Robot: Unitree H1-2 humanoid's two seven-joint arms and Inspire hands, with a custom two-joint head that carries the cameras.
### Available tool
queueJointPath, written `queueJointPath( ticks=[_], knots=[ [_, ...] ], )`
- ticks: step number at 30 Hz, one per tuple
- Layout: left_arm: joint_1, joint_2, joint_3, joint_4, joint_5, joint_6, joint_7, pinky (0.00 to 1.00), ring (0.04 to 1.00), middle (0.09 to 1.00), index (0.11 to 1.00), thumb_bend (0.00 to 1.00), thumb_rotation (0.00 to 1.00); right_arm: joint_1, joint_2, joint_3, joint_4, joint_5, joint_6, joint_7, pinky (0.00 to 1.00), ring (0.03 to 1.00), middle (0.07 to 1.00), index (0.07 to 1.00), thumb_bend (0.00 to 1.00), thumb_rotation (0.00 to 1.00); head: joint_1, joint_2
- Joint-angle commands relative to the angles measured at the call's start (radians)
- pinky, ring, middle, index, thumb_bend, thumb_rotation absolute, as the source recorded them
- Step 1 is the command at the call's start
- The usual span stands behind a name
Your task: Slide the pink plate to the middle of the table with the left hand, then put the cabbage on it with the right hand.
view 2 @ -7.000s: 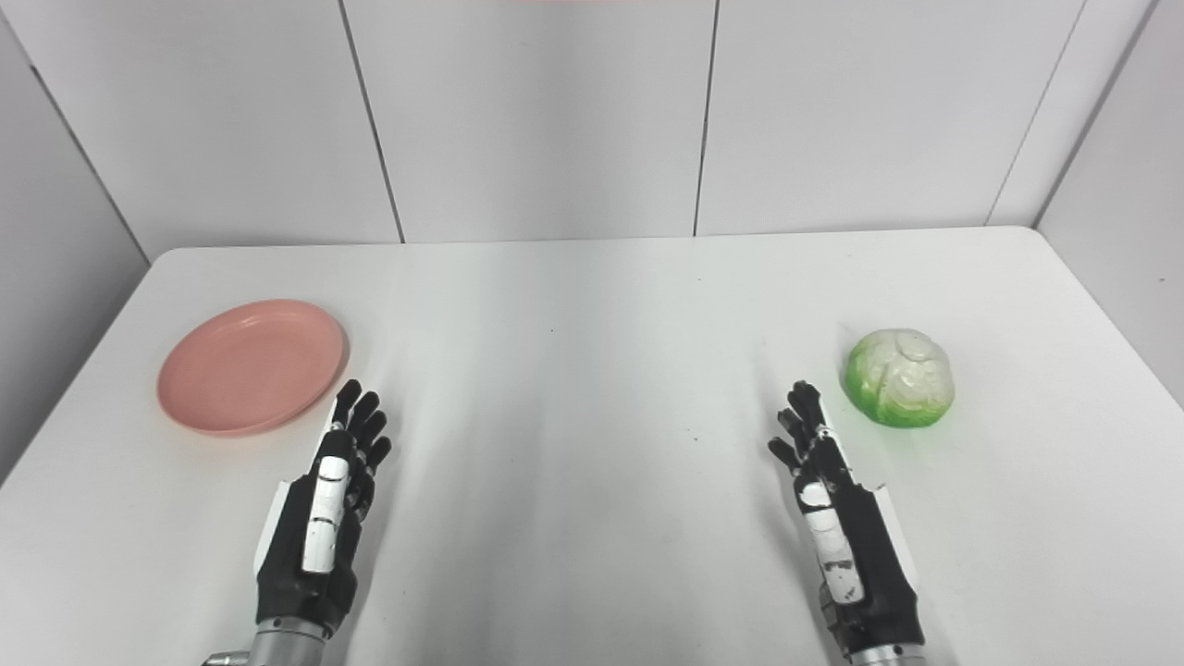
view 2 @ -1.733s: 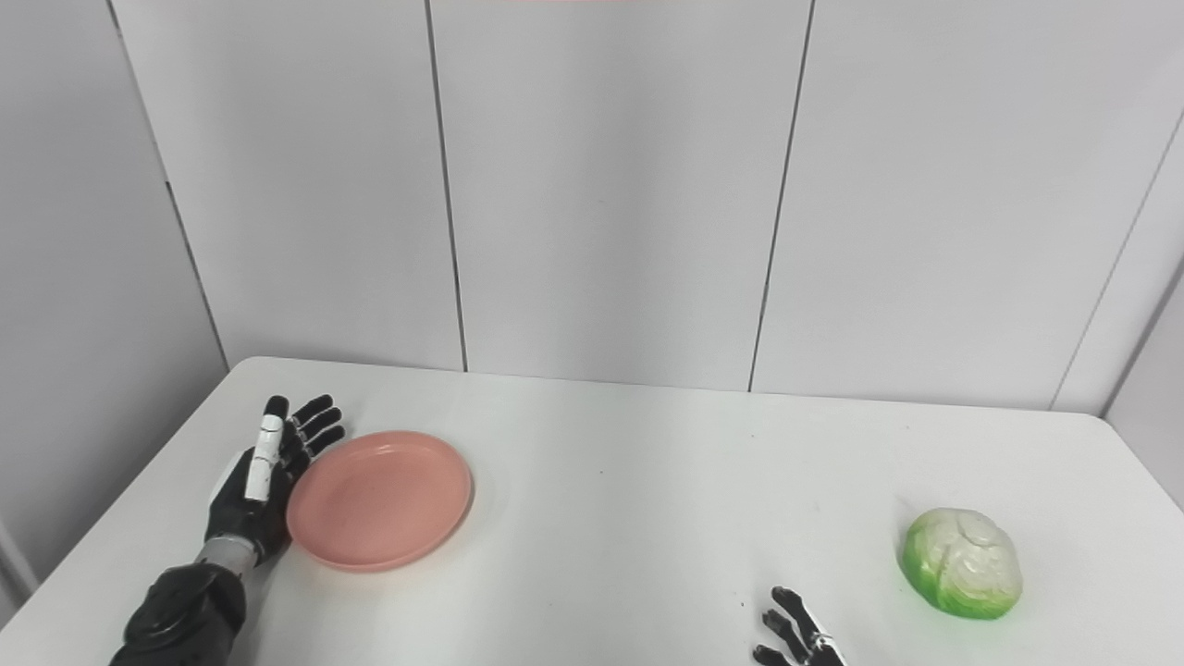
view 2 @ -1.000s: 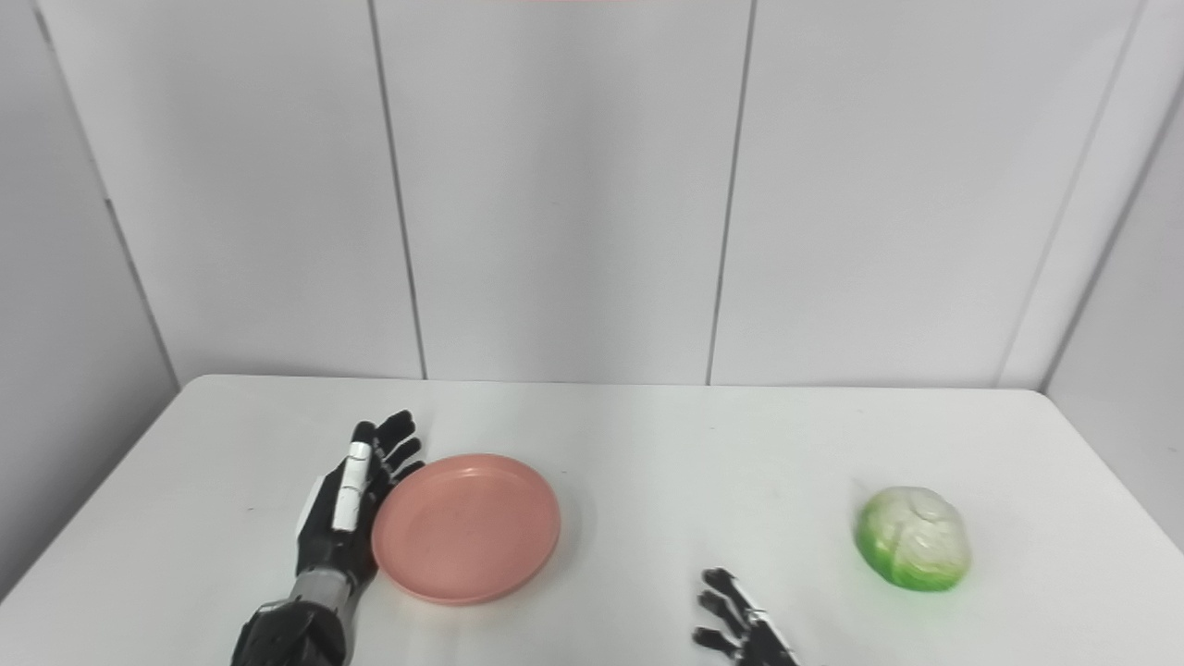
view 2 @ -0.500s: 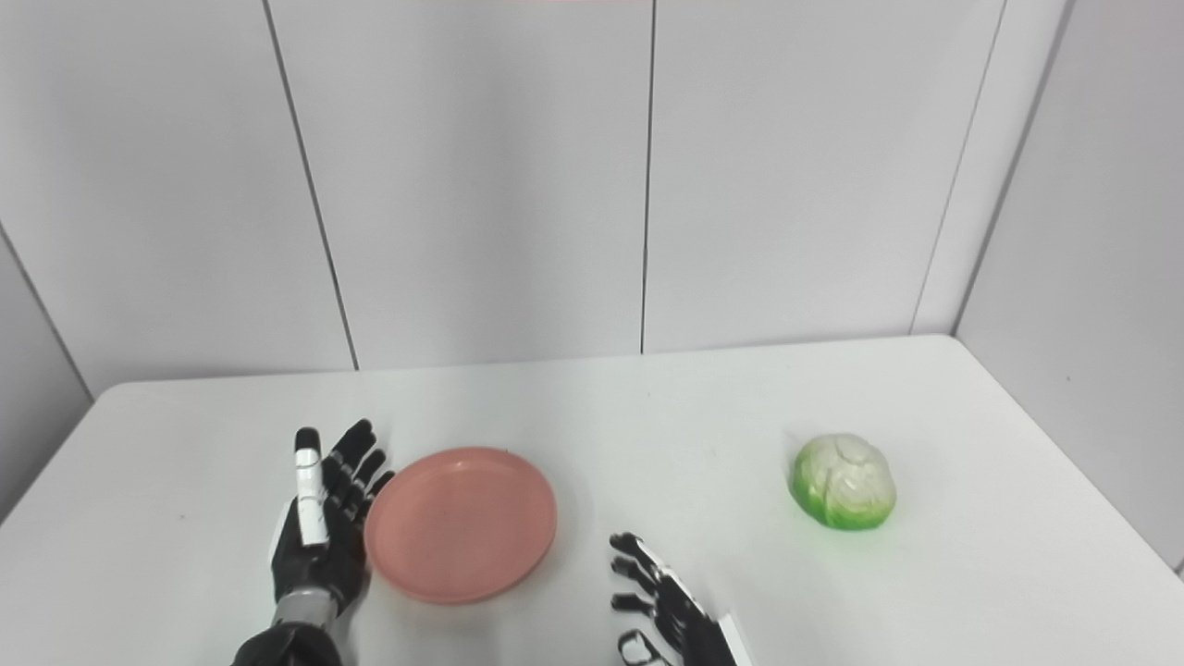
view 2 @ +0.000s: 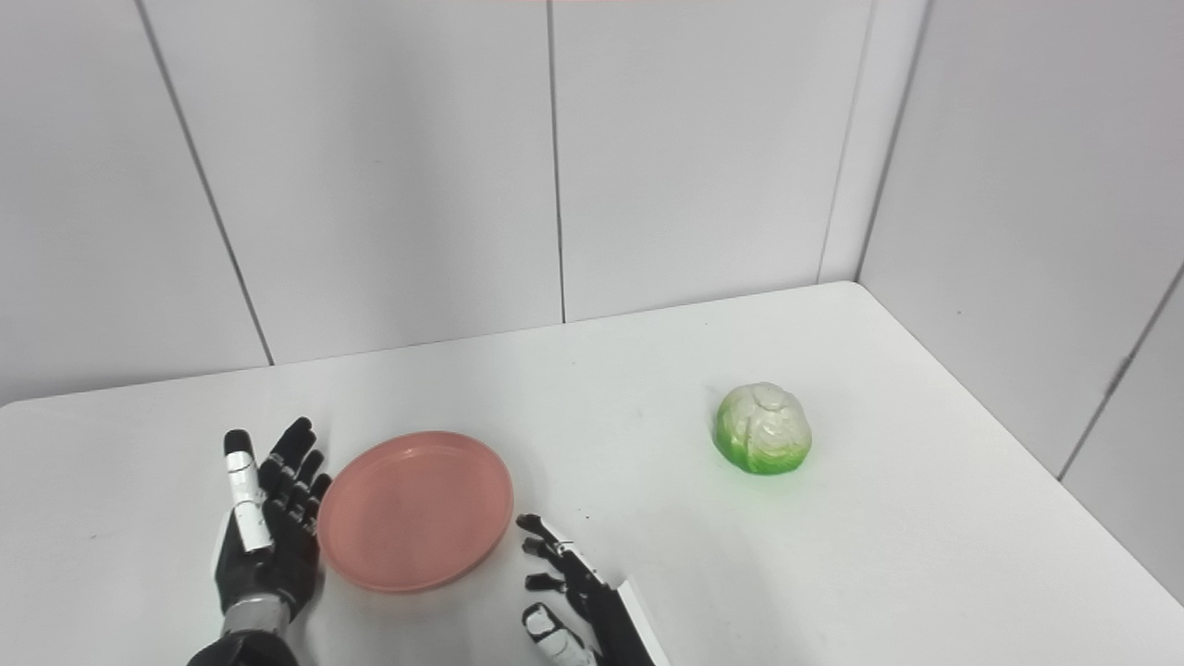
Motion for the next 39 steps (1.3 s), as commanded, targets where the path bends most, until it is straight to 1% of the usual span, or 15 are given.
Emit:
queueJointPath(
  ticks=[1,6,9,12,16,18,20,24,27,30,32,33,35,38,39],
  knots=[
    [-0.001,0.018,0.011,0.033,-0.006,0.005,-0.001,1.00,0.967,0.924,0.784,0.83,0.91,0.031,0.084,0.000,-0.011,-0.009,-0.032,-0.027,0.74,0.857,0.918,0.869,0.76,0.98,0.000,0.001],
    [0.009,0.021,0.003,0.050,0.005,0.001,-0.011,1.00,0.941,0.916,0.788,0.84,0.91,0.032,0.087,-0.001,0.003,-0.008,-0.062,-0.063,0.72,0.841,0.916,0.860,0.76,0.99,-0.008,-0.015],
    [0.023,0.018,-0.006,0.047,0.009,0.012,-0.016,1.00,0.952,0.921,0.797,0.83,0.92,0.043,0.095,-0.010,-0.017,0.011,-0.082,-0.090,0.73,0.839,0.905,0.850,0.73,0.96,0.002,-0.019],
    [0.031,0.016,-0.010,0.045,-0.001,0.025,-0.024,1.00,0.961,0.927,0.786,0.81,0.91,0.058,0.103,-0.018,-0.092,0.014,-0.040,-0.113,0.75,0.849,0.901,0.867,0.73,0.99,0.005,-0.024],
    [0.029,0.022,-0.009,0.061,-0.005,0.026,-0.034,1.00,0.959,0.911,0.757,0.79,0.90,0.053,0.098,-0.034,-0.185,-0.056,0.026,-0.146,0.74,0.831,0.880,0.866,0.73,1.00,0.000,-0.031],
    [0.027,0.022,-0.012,0.057,-0.003,0.029,-0.037,1.00,0.961,0.920,0.765,0.79,0.90,0.033,0.079,-0.051,-0.244,-0.146,0.073,-0.154,0.69,0.816,0.878,0.850,0.70,0.99,-0.001,-0.034],
    [0.025,0.023,-0.014,0.061,0.000,0.026,-0.040,1.00,0.966,0.930,0.771,0.79,0.90,0.013,0.059,-0.073,-0.297,-0.224,0.126,-0.151,0.68,0.817,0.889,0.844,0.73,0.98,0.000,-0.038],
    [0.025,0.015,-0.020,0.057,-0.007,0.028,-0.046,1.00,0.970,0.934,0.779,0.78,0.89,-0.052,-0.024,-0.160,-0.378,-0.365,0.173,-0.136,0.69,0.836,0.892,0.854,0.74,0.92,-0.006,-0.050],
    [0.026,0.007,-0.015,0.057,-0.025,0.029,-0.053,1.00,0.975,0.941,0.785,0.75,0.88,-0.096,-0.064,-0.227,-0.410,-0.402,0.208,-0.109,0.68,0.833,0.881,0.857,0.74,0.89,-0.008,-0.054],
    [0.030,0.001,-0.022,0.057,-0.026,0.027,-0.052,1.00,0.977,0.942,0.775,0.74,0.88,-0.147,-0.119,-0.286,-0.436,-0.452,0.270,-0.058,0.68,0.824,0.866,0.850,0.77,0.90,-0.007,-0.058],
    [0.030,-0.002,-0.025,0.062,-0.022,0.023,-0.050,1.00,0.973,0.937,0.767,0.74,0.88,-0.175,-0.153,-0.315,-0.440,-0.467,0.301,-0.027,0.70,0.836,0.877,0.858,0.79,0.90,-0.002,-0.060],
    [0.030,-0.004,-0.026,0.065,-0.020,0.021,-0.049,1.00,0.972,0.934,0.772,0.74,0.88,-0.188,-0.169,-0.328,-0.437,-0.469,0.308,-0.018,0.69,0.823,0.871,0.849,0.81,0.87,-0.002,-0.060],
    [0.035,-0.008,-0.034,0.055,-0.010,0.023,-0.044,1.00,0.968,0.931,0.782,0.74,0.89,-0.223,-0.221,-0.355,-0.417,-0.492,0.313,0.000,0.67,0.816,0.872,0.849,0.81,0.86,0.003,-0.060],
    [0.040,-0.007,-0.037,0.051,-0.010,0.026,-0.047,1.00,0.976,0.944,0.798,0.73,0.90,-0.271,-0.301,-0.376,-0.393,-0.583,0.322,0.034,0.64,0.802,0.862,0.848,0.81,0.87,0.011,-0.059],
    [0.042,-0.008,-0.037,0.047,-0.014,0.030,-0.048,1.00,0.981,0.950,0.799,0.74,0.90,-0.283,-0.324,-0.380,-0.390,-0.607,0.330,0.052,0.68,0.819,0.867,0.853,0.82,0.88,0.012,-0.059]
  ],
)
